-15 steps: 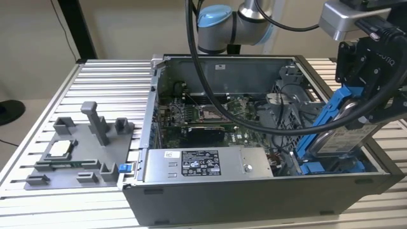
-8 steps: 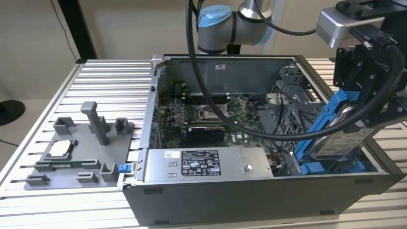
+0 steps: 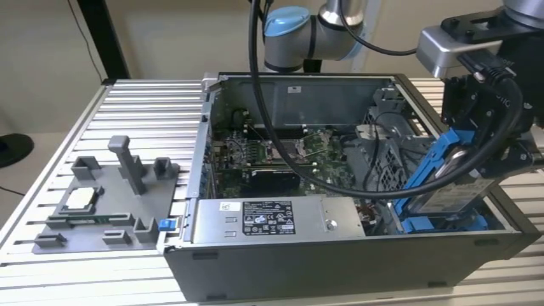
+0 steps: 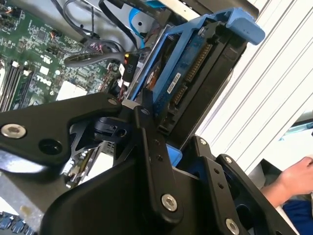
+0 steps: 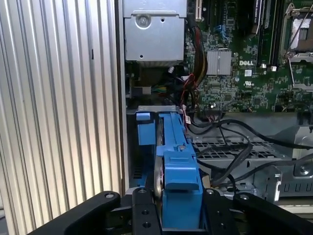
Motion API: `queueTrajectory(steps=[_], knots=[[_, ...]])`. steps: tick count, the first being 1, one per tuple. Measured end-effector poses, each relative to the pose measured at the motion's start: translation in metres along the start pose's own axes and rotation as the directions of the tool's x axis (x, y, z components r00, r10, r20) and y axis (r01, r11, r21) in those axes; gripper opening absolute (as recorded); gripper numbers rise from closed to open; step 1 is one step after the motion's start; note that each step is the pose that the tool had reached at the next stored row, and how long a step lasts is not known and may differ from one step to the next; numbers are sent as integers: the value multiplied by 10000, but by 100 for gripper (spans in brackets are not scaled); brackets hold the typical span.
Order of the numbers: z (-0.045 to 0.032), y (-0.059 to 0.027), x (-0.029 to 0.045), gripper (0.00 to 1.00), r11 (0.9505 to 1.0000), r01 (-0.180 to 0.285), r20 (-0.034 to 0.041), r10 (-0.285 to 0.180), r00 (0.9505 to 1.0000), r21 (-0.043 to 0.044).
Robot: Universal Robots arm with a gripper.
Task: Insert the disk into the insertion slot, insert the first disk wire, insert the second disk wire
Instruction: 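Insert the disk into the insertion slot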
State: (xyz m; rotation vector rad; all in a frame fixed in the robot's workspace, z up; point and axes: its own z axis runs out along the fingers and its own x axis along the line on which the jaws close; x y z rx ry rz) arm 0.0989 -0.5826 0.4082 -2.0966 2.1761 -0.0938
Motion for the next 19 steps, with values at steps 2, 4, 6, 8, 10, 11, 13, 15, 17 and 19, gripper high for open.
queueTrajectory(steps=[2,4,6,8,10,11,13,15,17,19], knots=[[31,4,1,0,10000,-20,-3,20,10000,1],[54,7,2,0,10000,-31,-4,31,10000,1],[60,8,2,0,10000,-34,-5,34,10000,2],[60,8,3,0,10000,-35,-6,35,10000,1],[61,8,3,0,10000,-35,-5,35,10000,2],[62,8,3,0,10000,-35,-4,35,10000,2],[61,8,3,0,10000,-35,-7,35,10000,2],[62,8,2,100,10000,-34,-5,34,10000,2],[62,8,3,100,10000,-35,-5,35,10000,2],[52,7,2,100,10000,-35,-3,35,10000,2]])
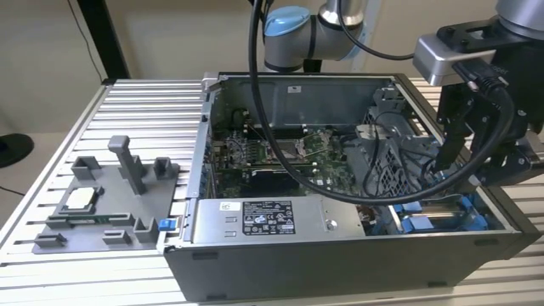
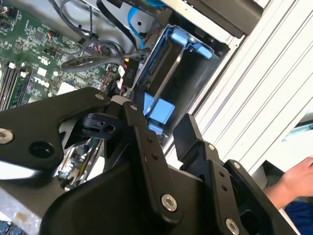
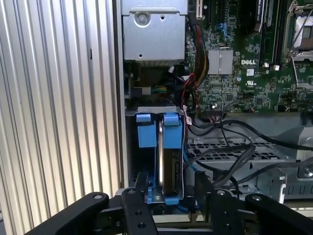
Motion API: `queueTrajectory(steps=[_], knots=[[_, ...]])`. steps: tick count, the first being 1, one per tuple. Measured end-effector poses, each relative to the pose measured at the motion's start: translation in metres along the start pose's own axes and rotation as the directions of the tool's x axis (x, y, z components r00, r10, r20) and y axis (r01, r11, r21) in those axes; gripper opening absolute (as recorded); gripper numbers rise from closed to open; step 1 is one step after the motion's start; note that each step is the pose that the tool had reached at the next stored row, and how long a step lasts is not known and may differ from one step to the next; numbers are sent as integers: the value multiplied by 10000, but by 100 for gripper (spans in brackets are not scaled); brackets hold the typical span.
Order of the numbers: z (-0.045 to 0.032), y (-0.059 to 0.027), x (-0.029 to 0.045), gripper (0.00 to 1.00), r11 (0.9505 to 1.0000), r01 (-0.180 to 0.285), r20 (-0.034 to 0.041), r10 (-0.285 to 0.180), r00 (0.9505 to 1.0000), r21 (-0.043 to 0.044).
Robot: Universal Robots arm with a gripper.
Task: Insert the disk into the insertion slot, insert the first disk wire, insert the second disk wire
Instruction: 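Insert the disk into the insertion slot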
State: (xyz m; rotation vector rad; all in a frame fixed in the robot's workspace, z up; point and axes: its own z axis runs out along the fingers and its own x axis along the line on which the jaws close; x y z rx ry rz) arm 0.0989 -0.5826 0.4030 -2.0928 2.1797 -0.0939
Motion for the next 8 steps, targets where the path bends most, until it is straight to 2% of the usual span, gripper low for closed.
queueTrajectory(steps=[3,8], knots=[[-38,-5,-2,100,10000,0,-1,0,10000,-1],[-40,-5,-2,100,10000,0,-2,0,10000,-1]])
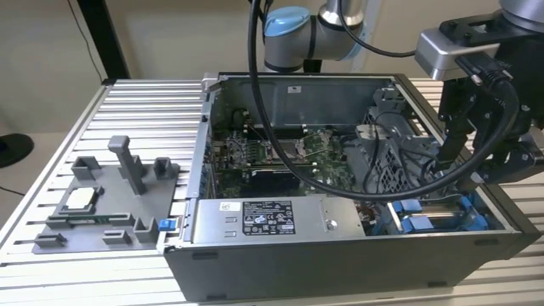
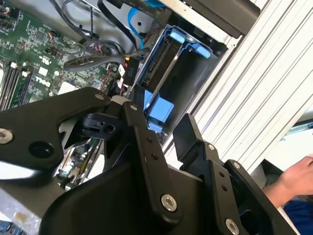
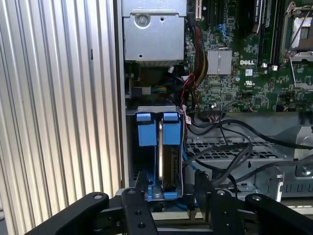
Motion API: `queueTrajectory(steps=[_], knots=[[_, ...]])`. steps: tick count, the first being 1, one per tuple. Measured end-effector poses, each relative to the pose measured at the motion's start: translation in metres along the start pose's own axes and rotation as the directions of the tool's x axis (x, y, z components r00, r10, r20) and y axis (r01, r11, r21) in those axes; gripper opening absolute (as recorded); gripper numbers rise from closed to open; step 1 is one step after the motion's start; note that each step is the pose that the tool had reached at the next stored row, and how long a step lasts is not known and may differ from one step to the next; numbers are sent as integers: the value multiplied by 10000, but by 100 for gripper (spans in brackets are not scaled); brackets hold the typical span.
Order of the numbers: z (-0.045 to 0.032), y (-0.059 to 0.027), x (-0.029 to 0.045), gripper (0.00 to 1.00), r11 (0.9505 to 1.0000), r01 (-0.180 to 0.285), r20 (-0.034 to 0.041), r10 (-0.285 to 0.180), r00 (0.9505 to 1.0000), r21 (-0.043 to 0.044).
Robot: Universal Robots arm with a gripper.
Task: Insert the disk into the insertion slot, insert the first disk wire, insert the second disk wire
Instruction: 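Insert the disk into the insertion slot, then insert the first disk wire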
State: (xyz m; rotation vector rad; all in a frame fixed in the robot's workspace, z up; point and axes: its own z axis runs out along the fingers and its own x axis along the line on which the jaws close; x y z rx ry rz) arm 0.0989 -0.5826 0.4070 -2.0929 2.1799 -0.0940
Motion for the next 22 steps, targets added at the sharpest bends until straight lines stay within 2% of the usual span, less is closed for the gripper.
queueTrajectory(steps=[2,3,6,7,9,10,13,17,22], knots=[[-1,-4,-1,100,10000,0,-4,0,10000,-42],[-1,-7,0,100,9999,-5,-17,5,10000,-172],[3,-26,-1,100,9977,-23,-60,19,10000,-680],[4,-34,-1,100,9968,-29,-66,23,10000,-802],[8,-59,-2,100,9951,-36,-72,29,10000,-987],[11,-78,-3,100,9946,-37,-74,30,10000,-1034],[18,-139,-6,100,9942,-38,-77,29,10000,-1075],[34,-265,-12,100,9932,-27,-80,18,10000,-1163],[36,-281,-13,100,9931,-23,-80,14,10000,-1173]])
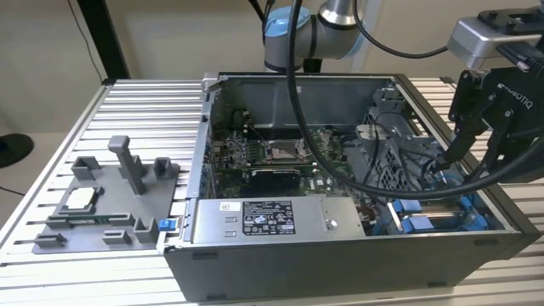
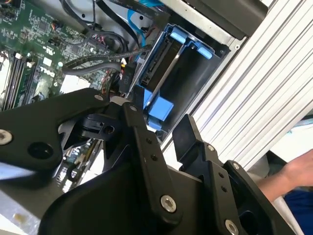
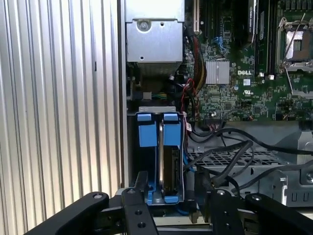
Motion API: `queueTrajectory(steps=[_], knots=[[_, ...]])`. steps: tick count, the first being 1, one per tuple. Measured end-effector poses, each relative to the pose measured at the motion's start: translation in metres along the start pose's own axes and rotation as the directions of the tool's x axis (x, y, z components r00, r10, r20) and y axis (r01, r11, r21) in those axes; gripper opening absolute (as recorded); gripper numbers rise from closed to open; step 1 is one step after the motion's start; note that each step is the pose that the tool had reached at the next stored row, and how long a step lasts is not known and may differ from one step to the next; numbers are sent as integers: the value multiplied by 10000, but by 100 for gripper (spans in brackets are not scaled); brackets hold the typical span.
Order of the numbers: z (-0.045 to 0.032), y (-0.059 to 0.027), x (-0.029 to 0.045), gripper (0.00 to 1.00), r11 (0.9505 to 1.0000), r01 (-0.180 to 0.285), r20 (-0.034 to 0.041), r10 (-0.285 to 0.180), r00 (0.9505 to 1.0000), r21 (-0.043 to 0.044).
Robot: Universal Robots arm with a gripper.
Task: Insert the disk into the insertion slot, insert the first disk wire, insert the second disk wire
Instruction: 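Insert the first disk wire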
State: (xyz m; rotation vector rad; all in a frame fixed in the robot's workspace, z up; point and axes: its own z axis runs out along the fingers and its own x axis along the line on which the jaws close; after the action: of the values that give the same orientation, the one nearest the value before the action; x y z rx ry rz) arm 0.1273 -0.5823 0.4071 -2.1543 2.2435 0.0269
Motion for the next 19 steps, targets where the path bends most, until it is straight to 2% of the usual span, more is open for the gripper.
queueTrajectory(steps=[6,15,19], knots=[[1,0,-23,100,10000,5,0,-5,10000,0],[9,11,-221,100,10000,4,0,-4,10000,0],[24,13,-262,100,10000,21,-4,-21,10000,15]])
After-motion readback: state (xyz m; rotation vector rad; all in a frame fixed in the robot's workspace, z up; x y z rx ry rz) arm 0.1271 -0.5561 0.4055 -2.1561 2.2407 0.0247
